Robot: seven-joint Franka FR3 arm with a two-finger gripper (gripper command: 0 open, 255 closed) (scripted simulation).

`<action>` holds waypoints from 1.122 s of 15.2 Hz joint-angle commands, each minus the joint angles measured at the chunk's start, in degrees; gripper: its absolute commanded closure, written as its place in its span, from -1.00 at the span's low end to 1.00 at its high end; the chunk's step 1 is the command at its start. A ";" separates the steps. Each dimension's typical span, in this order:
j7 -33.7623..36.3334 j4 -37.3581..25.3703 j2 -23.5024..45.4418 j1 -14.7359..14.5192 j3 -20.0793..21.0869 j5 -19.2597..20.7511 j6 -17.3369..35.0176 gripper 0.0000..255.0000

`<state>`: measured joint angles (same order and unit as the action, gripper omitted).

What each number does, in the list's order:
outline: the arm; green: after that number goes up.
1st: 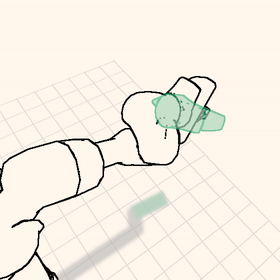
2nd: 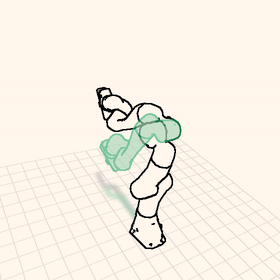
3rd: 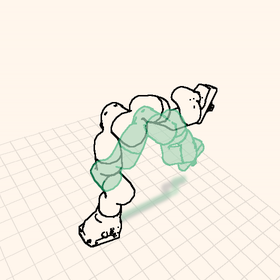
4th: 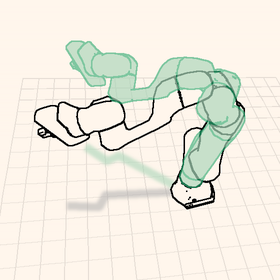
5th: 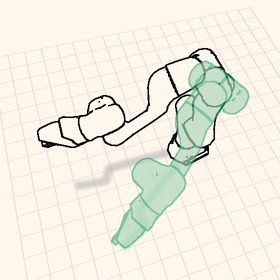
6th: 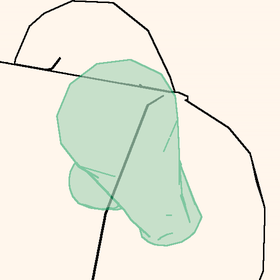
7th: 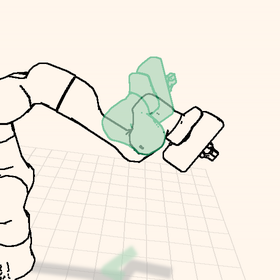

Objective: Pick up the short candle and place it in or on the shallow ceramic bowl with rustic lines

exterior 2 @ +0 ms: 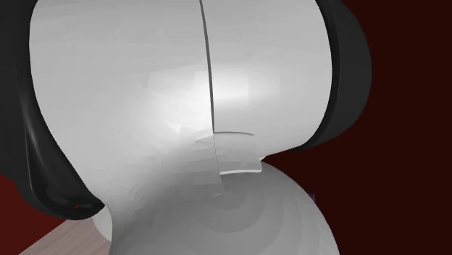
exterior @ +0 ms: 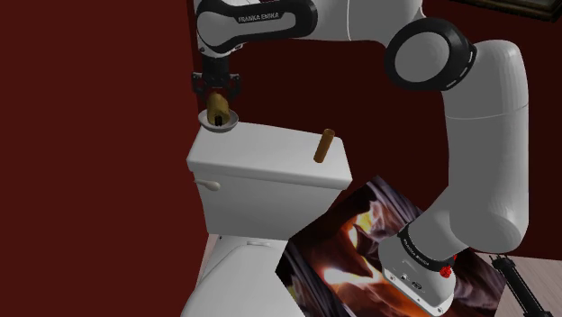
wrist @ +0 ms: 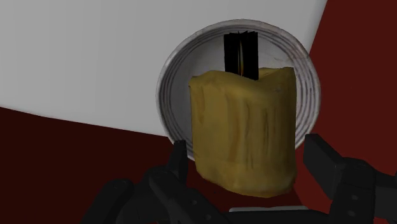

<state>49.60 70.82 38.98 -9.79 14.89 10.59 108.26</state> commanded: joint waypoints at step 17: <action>-0.47 -5.98 -0.78 -0.47 0.21 -0.36 -6.73 -1.00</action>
